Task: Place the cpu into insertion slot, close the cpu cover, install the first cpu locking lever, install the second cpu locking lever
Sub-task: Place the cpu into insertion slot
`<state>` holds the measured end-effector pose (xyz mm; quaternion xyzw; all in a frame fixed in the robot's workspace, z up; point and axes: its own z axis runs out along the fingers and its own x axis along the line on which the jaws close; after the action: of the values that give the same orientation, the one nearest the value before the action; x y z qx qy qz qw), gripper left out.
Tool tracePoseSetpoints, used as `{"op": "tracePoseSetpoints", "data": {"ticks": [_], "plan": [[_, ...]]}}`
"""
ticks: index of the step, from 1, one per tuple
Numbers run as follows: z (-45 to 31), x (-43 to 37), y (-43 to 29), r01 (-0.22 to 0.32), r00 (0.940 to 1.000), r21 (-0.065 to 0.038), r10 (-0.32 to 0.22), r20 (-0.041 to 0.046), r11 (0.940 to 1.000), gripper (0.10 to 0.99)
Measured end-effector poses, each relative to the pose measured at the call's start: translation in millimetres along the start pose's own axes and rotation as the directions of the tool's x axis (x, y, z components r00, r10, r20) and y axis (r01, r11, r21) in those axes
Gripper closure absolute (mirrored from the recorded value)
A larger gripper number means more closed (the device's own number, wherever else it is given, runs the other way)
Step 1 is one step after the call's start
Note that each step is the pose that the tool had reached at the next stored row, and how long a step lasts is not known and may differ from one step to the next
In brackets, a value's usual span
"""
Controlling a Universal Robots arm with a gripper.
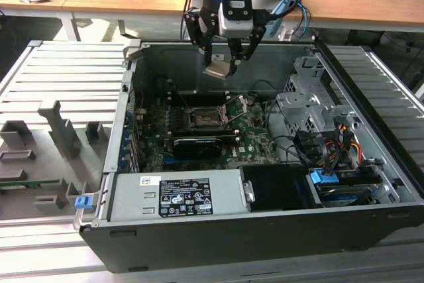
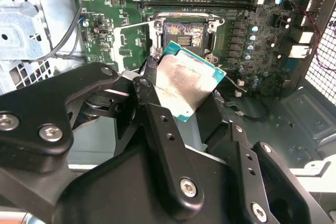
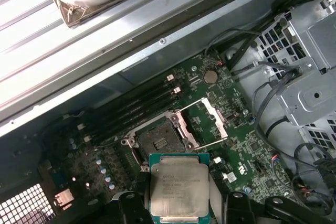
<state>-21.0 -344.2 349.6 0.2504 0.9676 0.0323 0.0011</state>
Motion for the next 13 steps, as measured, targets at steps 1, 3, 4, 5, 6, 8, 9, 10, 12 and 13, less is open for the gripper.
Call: {"op": "tracePoseSetpoints", "data": {"ticks": [1,3,4,5,6,8,9,10,12,13], "plan": [[0.1,0.0,0.0,-0.003,1.0000,0.000,0.003,0.0002,1.0000,0.545],[0.4,0.0,0.0,-0.007,1.0000,0.000,0.007,0.0005,1.0000,0.545],[0.5,0.0,0.0,-0.010,0.9999,0.000,0.010,0.0006,0.9999,0.545],[0.5,0.0,0.0,-0.012,0.9999,0.000,0.012,0.0007,0.9999,0.545],[0.6,0.0,0.0,-0.013,0.9999,0.000,0.013,0.0009,0.9999,0.545],[0.6,0.0,0.0,-0.017,0.9998,0.000,0.017,0.0011,0.9999,0.545],[0.7,0.0,0.0,-0.019,0.9998,0.000,0.019,0.0012,0.9998,0.545],[0.7,0.0,0.0,-0.022,0.9998,0.000,0.022,0.0014,0.9998,0.545],[0.8,0.0,0.0,-0.024,0.9997,0.000,0.024,0.0016,0.9997,0.545],[0.8,0.0,0.0,-0.026,0.9997,0.000,0.026,0.0016,0.9997,0.545]]}}
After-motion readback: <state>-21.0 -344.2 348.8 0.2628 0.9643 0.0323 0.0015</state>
